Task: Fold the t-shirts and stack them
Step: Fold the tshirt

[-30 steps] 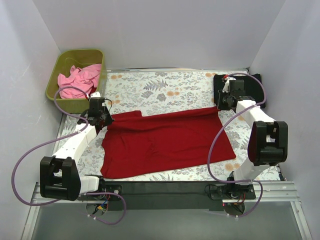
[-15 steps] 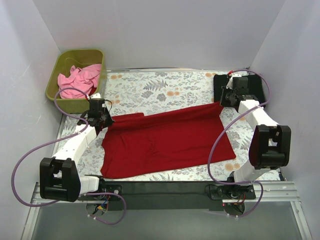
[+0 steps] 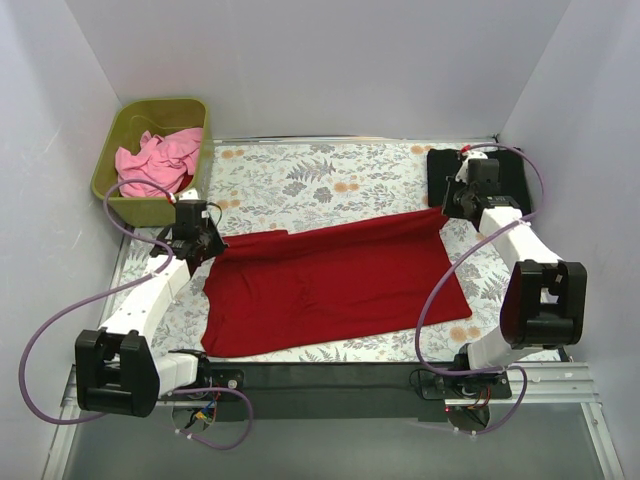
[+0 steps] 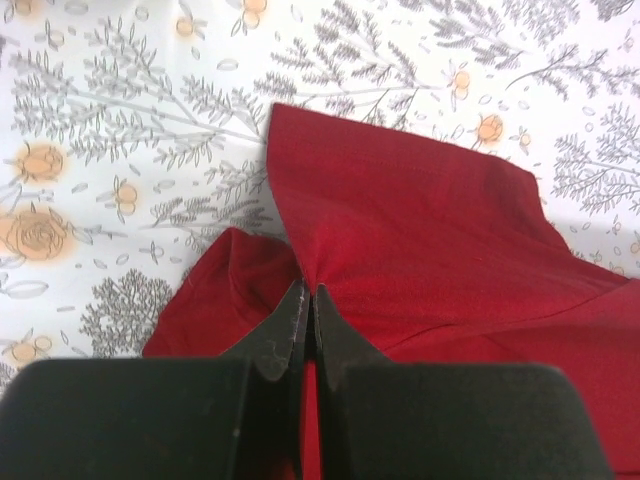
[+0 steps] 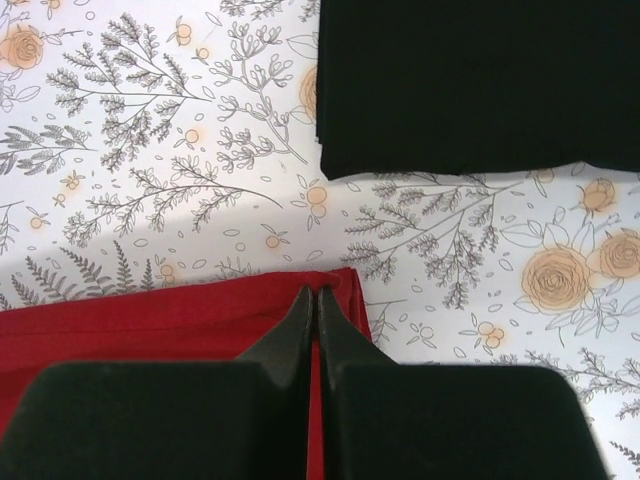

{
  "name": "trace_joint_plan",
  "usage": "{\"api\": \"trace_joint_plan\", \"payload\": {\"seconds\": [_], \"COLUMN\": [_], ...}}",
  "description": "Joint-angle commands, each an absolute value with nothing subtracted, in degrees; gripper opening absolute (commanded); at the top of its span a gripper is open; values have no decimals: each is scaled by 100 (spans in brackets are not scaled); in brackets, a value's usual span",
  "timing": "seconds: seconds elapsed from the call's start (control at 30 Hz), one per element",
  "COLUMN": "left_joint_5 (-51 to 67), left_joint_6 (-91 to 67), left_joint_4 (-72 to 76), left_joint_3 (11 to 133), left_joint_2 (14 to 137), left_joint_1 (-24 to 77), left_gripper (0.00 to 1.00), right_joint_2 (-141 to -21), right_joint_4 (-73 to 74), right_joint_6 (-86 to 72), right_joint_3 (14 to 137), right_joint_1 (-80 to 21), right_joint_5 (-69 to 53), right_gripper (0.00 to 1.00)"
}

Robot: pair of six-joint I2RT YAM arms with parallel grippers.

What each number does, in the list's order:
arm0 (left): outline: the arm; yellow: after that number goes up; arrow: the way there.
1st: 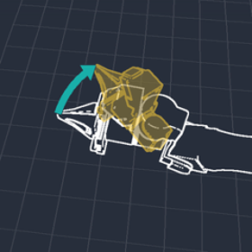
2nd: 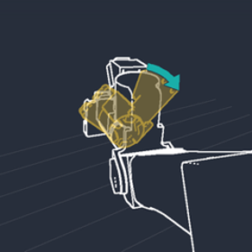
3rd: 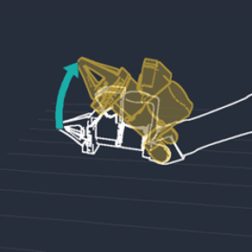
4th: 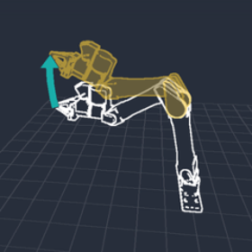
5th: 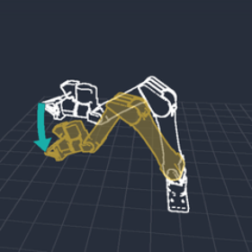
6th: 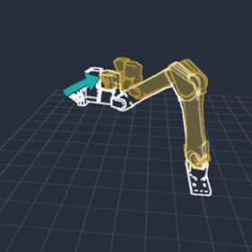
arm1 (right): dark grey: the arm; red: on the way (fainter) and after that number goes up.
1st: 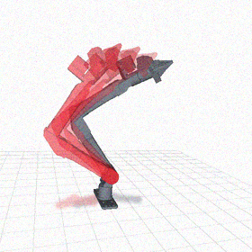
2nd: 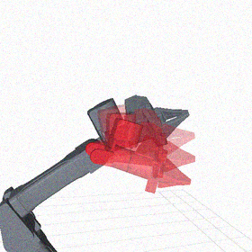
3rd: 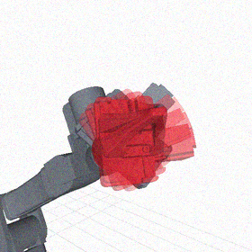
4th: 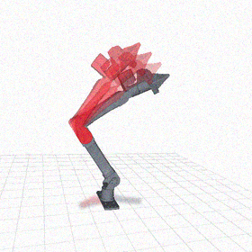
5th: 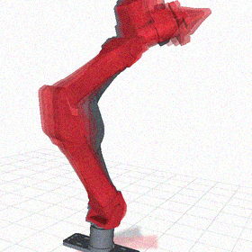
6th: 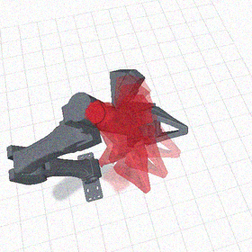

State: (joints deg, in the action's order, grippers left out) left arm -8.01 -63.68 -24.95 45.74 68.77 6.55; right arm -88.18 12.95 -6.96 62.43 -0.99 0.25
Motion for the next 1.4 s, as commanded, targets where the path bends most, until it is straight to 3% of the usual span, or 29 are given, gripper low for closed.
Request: {"api": "trace_joint_plan", "payload": {"seconds": [0.0, 0.63, 0.67, 0.73, 0.8, 0.87, 0.93, 1.0, 1.1, 1.37], "left_joint_5": [-835, -492, -492, -475, -466, -474, -518, -545, -431, -685], "left_joint_6": [-6574, -8068, -8094, -8121, -8086, -7903, -7727, -7420, -6990, -6522], "left_joint_4": [-2777, -3015, -3006, -3015, -3058, -3120, -3094, -2989, -2638, -2013], "left_joint_3": [4430, 2980, 2910, 2927, 3014, 3189, 3304, 3453, 3620, 4438], "left_joint_2": [6601, 5872, 5862, 5845, 5783, 5652, 5529, 5467, 5729, 7337], "left_joint_1": [633, 633, 633, 633, 633, 633, 633, 633, 633, 624], "left_gripper": [0, 1, 5, 16, 42, 66, 75, 80, 80, 69], "right_joint_2": [-8491, -8121, -8147, -8139, -8060, -7858, -7639, -7541, -7567, -9148], "right_joint_4": [1081, 949, 949, 958, 958, 958, 976, 958, 652, -297], "right_joint_6": [-800, -1635, -1661, -1740, -1732, -1574, -1355, -1257, -1274, -1880], "right_joint_3": [5978, 4351, 4324, 4263, 4210, 4219, 4297, 4403, 4684, 6088], "right_joint_1": [114, 237, 237, 237, 229, 185, 9, -463, -1104, -2389], "right_joint_5": [298, 492, 492, 431, 282, 44, -332, -474, -1027, -2012], "right_gripper": [1, 1, 2, 16, 34, 41, 46, 47, 47, 43]}}
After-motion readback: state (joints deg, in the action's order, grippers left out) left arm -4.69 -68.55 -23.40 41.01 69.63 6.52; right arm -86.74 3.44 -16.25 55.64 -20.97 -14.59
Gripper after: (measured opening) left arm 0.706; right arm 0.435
